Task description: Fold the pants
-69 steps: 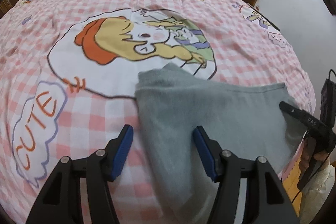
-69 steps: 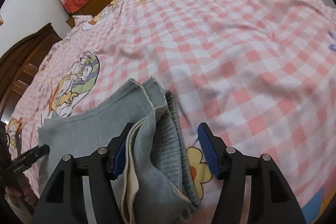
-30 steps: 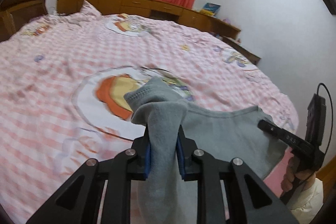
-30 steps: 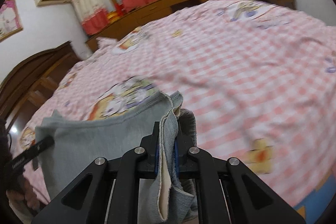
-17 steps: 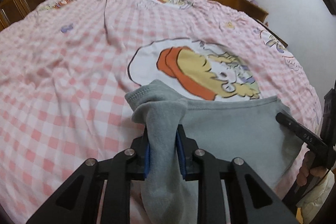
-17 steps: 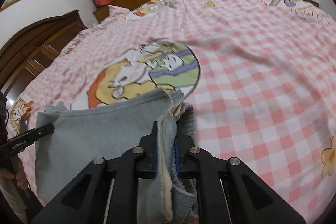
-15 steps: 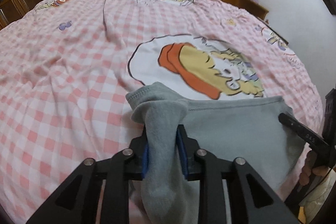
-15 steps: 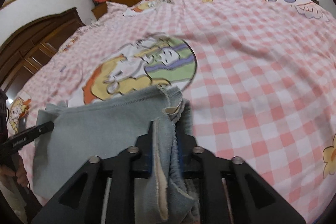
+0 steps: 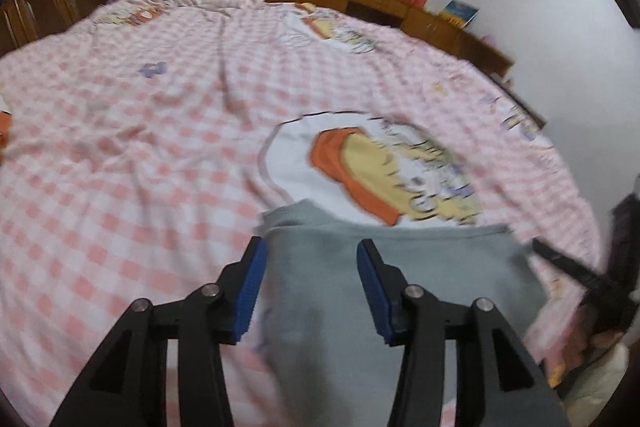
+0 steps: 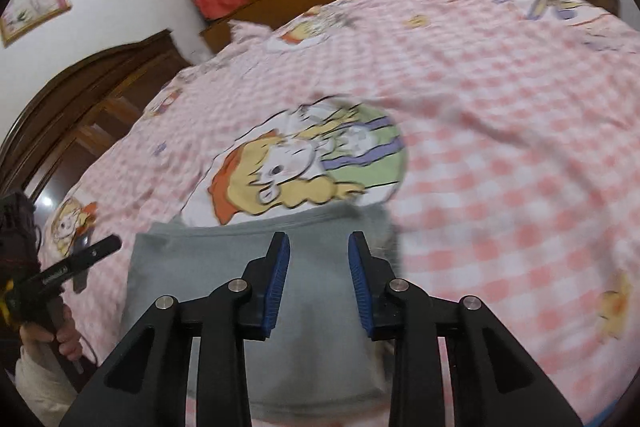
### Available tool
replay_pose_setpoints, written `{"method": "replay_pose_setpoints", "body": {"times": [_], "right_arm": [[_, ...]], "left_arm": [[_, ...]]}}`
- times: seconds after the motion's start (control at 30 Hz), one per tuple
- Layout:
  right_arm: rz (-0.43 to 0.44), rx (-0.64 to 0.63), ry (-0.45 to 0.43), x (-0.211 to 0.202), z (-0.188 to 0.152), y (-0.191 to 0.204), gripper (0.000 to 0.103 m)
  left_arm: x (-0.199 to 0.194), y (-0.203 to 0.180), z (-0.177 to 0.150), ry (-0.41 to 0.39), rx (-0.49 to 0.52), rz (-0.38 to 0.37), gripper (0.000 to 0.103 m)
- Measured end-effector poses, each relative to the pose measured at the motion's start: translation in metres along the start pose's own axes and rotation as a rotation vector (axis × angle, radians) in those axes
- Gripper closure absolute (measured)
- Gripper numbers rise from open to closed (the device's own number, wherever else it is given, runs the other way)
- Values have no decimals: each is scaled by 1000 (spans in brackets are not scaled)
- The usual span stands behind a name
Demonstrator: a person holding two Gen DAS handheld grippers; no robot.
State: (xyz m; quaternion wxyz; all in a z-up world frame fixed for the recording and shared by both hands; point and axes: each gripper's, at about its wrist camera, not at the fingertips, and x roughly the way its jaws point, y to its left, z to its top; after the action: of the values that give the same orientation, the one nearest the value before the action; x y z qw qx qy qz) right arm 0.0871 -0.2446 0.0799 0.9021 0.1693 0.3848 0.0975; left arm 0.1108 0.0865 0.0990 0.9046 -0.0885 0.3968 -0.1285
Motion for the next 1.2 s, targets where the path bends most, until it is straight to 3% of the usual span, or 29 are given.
{"method": "replay_pose_setpoints", "body": {"times": [0.07,0.17,0.3,0.43,0.6,0.77,0.87,1.03,1.2], "right_arm": [[-50,-26,43,23,-1,4,72],[-72,-18,83,47,-6,-2,72],[-72,-58,76,61,-15,-10,74],[-90,-100,64,62,-18,-6,74],[-94,-87,72,55,-14,-3,74],[-108,-48,39,21,-17,1,72],[-104,-49,28,3,-26,4,67],[-80,-26,32,-17,-47,10,66],[-61,-34,40,-33,-65,21,62]], "left_arm": [[11,-5,1,20,9,-26,62],[40,-10,-1,64,48,11,71],[73,4,-4,108,56,43,81],[80,17,-8,116,8,3,83],[67,13,-6,124,13,10,81],[27,2,-15,110,38,38,31],[-1,-7,-28,75,78,88,30],[-42,-20,-60,34,83,105,18],[-63,-31,-89,20,102,165,14]]}}
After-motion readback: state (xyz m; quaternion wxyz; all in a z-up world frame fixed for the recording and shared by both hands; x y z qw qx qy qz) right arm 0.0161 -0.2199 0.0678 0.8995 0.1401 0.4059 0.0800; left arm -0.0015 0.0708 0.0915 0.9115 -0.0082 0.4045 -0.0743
